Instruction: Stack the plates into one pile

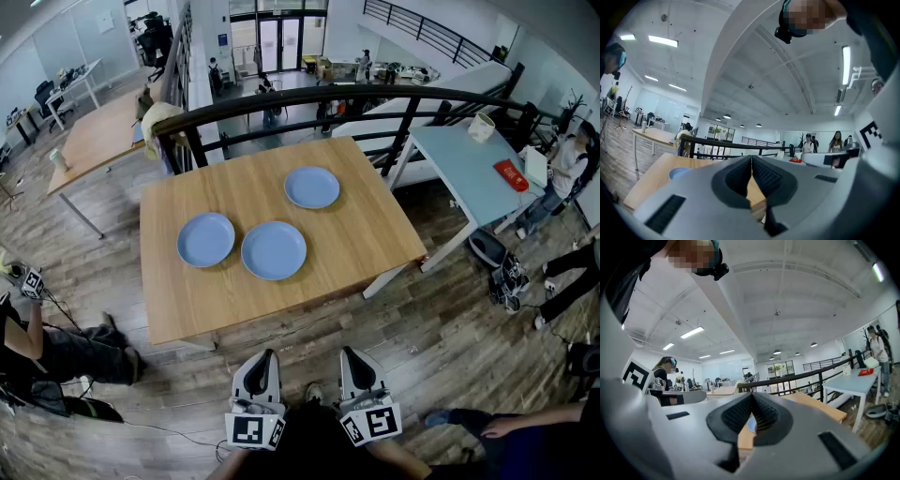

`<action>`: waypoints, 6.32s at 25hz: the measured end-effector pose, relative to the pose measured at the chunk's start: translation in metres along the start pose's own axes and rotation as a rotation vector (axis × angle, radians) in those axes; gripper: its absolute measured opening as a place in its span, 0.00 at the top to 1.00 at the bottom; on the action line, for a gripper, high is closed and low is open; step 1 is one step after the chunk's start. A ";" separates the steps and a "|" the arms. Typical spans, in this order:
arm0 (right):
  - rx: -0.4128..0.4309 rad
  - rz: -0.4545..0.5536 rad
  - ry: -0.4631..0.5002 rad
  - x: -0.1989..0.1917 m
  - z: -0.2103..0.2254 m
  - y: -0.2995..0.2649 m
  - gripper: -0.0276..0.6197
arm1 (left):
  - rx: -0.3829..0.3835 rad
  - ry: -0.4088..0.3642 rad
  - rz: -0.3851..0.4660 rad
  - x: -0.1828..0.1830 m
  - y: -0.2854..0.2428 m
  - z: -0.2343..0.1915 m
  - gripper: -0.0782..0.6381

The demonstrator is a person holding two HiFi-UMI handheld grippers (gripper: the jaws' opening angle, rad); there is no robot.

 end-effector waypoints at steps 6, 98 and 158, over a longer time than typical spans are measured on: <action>0.008 0.002 -0.006 0.001 0.003 -0.001 0.91 | 0.002 0.000 0.002 0.001 -0.003 0.003 0.86; -0.064 -0.117 0.006 -0.022 0.147 -0.427 0.91 | 0.005 0.079 -0.116 -0.012 -0.425 -0.198 0.86; -0.218 -0.501 -0.148 -0.229 0.358 -0.566 0.89 | 0.161 0.143 -0.562 -0.220 -0.629 -0.247 0.74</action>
Point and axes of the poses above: the fingertips, and each gripper's own axes: y backward along the fingers, z to its right, x out of its top, the point moved 5 cm from there along y, backward along the fingers, and after that the axes turned 3 degrees about z, right-handed, at the moved point
